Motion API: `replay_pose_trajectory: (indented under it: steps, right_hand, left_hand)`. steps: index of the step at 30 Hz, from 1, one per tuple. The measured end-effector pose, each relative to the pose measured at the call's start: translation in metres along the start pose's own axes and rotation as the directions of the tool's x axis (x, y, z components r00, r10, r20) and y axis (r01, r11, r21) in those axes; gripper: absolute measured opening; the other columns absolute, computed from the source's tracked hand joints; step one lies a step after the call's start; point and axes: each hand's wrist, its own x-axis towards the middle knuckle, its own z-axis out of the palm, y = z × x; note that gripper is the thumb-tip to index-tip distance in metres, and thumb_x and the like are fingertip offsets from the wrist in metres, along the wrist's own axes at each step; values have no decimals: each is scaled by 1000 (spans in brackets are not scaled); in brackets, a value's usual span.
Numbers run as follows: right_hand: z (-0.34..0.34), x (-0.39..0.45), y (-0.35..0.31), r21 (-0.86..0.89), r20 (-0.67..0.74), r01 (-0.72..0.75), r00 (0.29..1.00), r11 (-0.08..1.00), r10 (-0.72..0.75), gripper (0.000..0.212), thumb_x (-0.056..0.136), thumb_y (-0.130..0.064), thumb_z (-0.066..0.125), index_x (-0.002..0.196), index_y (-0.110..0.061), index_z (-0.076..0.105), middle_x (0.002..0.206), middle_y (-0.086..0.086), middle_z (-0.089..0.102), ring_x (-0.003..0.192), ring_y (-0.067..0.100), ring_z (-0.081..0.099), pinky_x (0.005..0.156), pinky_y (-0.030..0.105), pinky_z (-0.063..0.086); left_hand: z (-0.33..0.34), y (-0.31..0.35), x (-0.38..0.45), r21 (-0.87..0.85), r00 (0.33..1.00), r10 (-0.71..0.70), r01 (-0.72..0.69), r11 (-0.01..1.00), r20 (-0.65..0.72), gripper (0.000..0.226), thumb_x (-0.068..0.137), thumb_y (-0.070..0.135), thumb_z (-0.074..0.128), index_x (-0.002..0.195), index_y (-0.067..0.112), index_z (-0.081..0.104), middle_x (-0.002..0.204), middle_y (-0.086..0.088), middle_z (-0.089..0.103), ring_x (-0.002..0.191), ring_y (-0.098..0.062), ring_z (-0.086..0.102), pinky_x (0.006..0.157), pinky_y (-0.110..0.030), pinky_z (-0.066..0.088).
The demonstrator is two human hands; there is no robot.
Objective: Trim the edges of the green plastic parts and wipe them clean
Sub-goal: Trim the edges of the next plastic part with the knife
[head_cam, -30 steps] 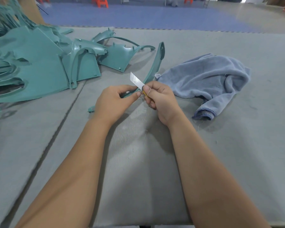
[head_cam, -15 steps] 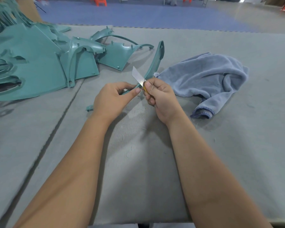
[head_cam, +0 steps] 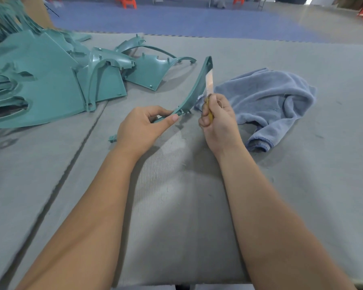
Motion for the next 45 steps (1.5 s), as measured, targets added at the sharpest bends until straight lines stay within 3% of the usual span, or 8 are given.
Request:
replay_pose_trajectory:
  steps: [8, 13, 19, 24, 30, 36, 42, 45]
  right_hand:
    - [5, -3, -6, 15, -16, -62, 998, 998, 62, 20, 104, -16, 43, 86, -14, 51, 61, 4, 56, 46, 11, 39, 49, 20, 32]
    - [6, -6, -8, -53, 12, -76, 997, 996, 77, 19, 103, -19, 44, 87, -16, 52, 59, 3, 59, 43, 12, 40, 46, 20, 35]
    - [10, -8, -8, -179, 50, -34, 998, 983, 44, 26, 102, -26, 44, 85, -14, 61, 57, 1, 51, 47, 12, 37, 48, 22, 28]
    - [18, -7, -9, -269, 4, -71, 997, 960, 75, 58, 105, -45, 20, 95, -19, 71, 60, -5, 52, 53, 8, 41, 53, 20, 35]
    - [20, -11, -8, -420, -37, 49, 997, 906, -71, 27, 102, -18, 43, 95, -27, 67, 71, -8, 47, 62, 5, 40, 58, 12, 37]
    - [23, -11, -13, -311, -52, -26, 999, 950, 10, 30, 101, -31, 38, 105, -18, 65, 69, -5, 50, 58, 8, 40, 55, 21, 31]
    - [22, -20, -13, -377, 42, -131, 986, 917, 159, 34, 100, -32, 49, 72, -15, 61, 58, 1, 55, 47, 12, 40, 47, 23, 28]
    - [23, -23, -12, -449, 160, -91, 971, 889, 180, 36, 100, -26, 50, 68, -12, 58, 55, 3, 48, 44, 12, 35, 45, 21, 23]
  left_hand:
    - [1, 3, 1, 53, 997, 55, -52, 997, -51, 21, 82, 59, 59, 84, 41, 70, 70, 1, 65, 66, -22, 57, 65, -43, 49]
    - [-3, 1, 6, 321, 972, 185, -131, 938, -144, 21, 98, 36, 47, 97, 22, 62, 89, 8, 56, 75, -11, 49, 61, -27, 37]
    - [-8, 0, 2, 394, 969, 168, -85, 915, -181, 17, 102, 34, 36, 88, 29, 44, 61, 9, 51, 57, -5, 47, 48, -26, 24]
    - [-5, 3, 0, 404, 953, 215, -114, 908, -214, 27, 101, 35, 32, 102, 24, 57, 59, 16, 43, 54, -4, 42, 48, -25, 25]
    - [2, 6, 0, 440, 967, 197, -109, 891, -160, 27, 99, 44, 39, 101, 28, 61, 63, 13, 49, 59, -8, 44, 49, -24, 28]
    - [2, 7, 0, 483, 947, 252, -129, 866, -200, 23, 99, 34, 46, 98, 22, 65, 71, 1, 55, 63, -21, 48, 50, -30, 29]
    - [9, -1, 2, 493, 970, 193, -99, 864, -145, 16, 99, 33, 44, 93, 20, 51, 64, 12, 43, 62, -19, 46, 48, -25, 23]
    - [9, 1, -1, 459, 966, 222, -140, 877, -131, 18, 98, 42, 44, 105, 31, 56, 67, 12, 50, 62, -15, 47, 48, -22, 25]
